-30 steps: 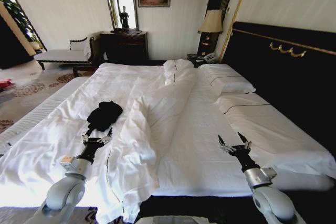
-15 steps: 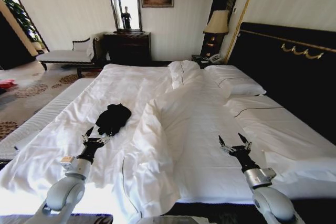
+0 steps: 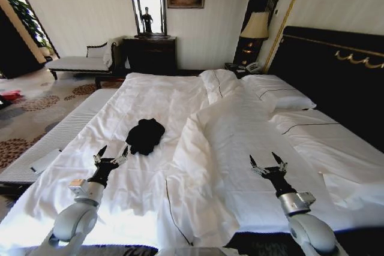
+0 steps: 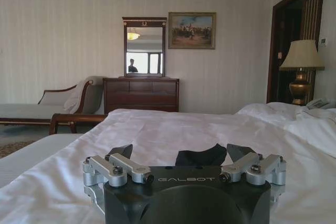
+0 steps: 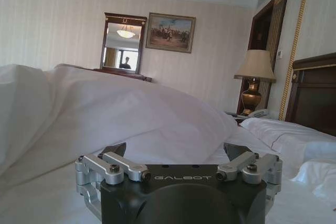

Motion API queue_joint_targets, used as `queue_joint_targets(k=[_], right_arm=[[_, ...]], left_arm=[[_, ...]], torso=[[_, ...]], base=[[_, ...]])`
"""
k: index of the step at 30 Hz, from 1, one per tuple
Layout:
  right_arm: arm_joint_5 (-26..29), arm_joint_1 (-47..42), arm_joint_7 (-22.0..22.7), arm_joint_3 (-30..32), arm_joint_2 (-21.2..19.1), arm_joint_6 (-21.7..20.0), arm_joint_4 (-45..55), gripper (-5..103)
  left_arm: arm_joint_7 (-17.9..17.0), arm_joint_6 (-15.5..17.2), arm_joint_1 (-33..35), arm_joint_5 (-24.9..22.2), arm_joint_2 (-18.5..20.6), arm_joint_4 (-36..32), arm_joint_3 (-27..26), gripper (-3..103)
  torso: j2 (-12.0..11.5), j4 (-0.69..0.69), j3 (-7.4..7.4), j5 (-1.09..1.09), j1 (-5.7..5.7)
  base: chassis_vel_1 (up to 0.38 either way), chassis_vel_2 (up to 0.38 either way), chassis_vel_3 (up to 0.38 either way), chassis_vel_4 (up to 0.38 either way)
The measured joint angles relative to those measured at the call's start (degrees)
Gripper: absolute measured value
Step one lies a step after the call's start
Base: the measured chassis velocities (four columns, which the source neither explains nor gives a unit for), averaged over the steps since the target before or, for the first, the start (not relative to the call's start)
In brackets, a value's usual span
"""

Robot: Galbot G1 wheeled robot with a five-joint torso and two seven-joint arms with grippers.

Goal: Fold the clothes on the bed.

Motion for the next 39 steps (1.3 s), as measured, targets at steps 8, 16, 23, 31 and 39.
queue_joint_targets(k=[8, 16, 23, 31, 39], right_arm=[[-0.3, -0.2, 0.0, 0.0, 0.4, 0.1, 0.0, 100], [-0.7, -0.7, 0.1, 0.1, 0.6, 0.2, 0.6, 100], [-0.7, -0.8, 0.9, 0.4, 0.5, 0.2, 1.3, 100], [-0.3, -2.1, 2.1, 0.9, 1.0, 0.7, 2.2, 100], [-1.9, -3.5, 2.0, 1.6, 2.0, 1.0, 2.2, 100]], left_arm=[[0.0, 0.0, 0.1, 0.2, 0.0, -0.1, 0.2, 100], [0.0, 0.0, 0.2, 0.3, 0.0, -0.2, 0.3, 100], [0.0, 0.0, 0.3, 0.4, -0.1, -0.3, 0.3, 100], [0.0, 0.0, 0.6, 0.4, 0.0, -1.4, 0.3, 100], [0.0, 0.0, 0.5, 0.5, 0.0, -1.4, 0.8, 100]], torso=[[0.0, -0.01, 0.0, 0.0, 0.0], [0.0, 0.01, -0.01, -0.02, 0.0], [0.0, 0.0, 0.02, 0.01, 0.04], [0.0, 0.0, 0.0, -0.02, 0.0], [0.0, -0.01, -0.01, 0.0, -0.01]], base=[[0.11, 0.201, -0.126, -0.206], [0.11, 0.206, -0.08, -0.173], [0.009, 0.099, -0.005, -0.102], [-0.001, 0.001, -0.002, -0.006], [0.0, 0.0, 0.0, 0.0]])
